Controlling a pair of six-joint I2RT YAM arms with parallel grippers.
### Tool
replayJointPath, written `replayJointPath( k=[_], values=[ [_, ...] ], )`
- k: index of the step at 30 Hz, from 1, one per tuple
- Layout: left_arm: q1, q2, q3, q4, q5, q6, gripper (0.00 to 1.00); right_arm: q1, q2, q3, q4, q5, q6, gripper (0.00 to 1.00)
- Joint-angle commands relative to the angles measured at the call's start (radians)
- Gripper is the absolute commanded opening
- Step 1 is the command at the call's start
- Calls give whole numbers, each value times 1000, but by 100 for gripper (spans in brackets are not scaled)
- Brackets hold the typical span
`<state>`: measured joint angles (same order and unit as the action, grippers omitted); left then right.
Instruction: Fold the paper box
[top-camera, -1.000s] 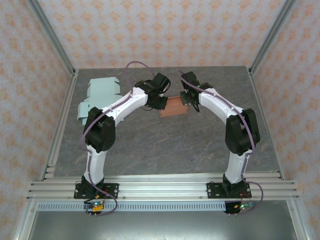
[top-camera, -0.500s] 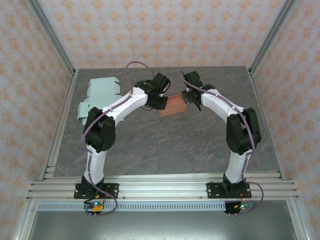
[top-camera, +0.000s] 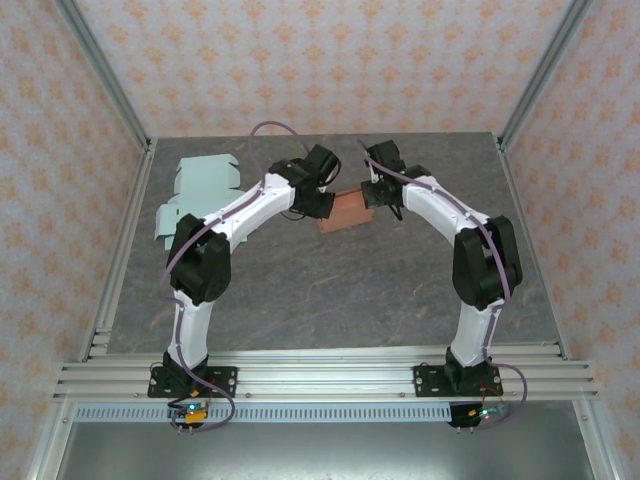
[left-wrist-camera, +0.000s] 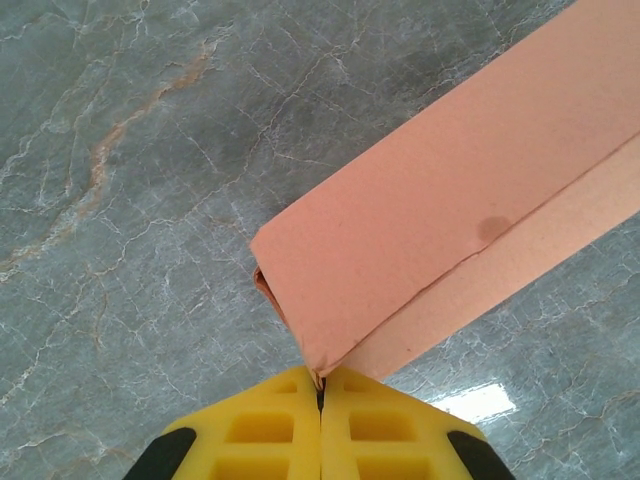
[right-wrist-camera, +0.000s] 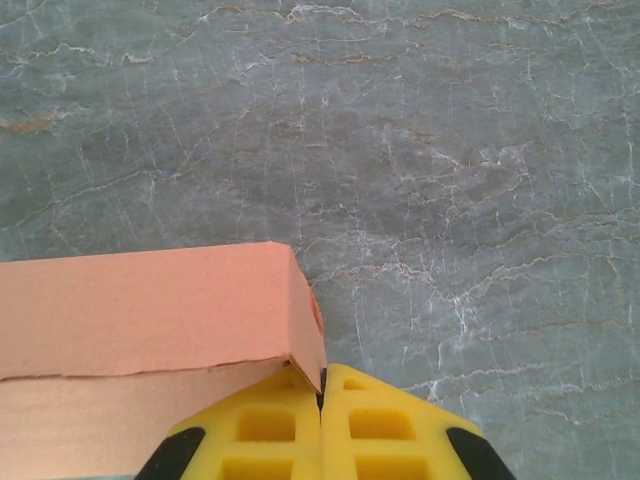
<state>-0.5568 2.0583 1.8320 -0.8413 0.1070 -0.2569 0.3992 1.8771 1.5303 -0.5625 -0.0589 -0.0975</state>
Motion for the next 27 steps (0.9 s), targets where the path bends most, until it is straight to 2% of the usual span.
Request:
replayJointPath(
  k=[1, 7, 13, 18, 24, 27],
  values=[
    [-6, 16, 31, -62, -18, -8, 6, 13, 22, 101, -153, 46, 48, 3],
    [-11, 13, 35, -69, -23, -13, 6, 28, 81, 214, -333, 37, 95, 0],
    [-19, 30, 64, -82, -17, -15, 7, 41, 132, 282, -421, 0, 113, 0],
    [-23, 46, 91, -97, -30, -14, 6, 40, 139, 304, -444, -71, 126, 1],
    [-26, 58, 92, -97, -35, -27, 6, 40, 146, 329, -471, -81, 177, 2],
    [-30, 63, 93, -101, -34, -27, 6, 38, 153, 334, -475, -126, 209, 2]
  ],
)
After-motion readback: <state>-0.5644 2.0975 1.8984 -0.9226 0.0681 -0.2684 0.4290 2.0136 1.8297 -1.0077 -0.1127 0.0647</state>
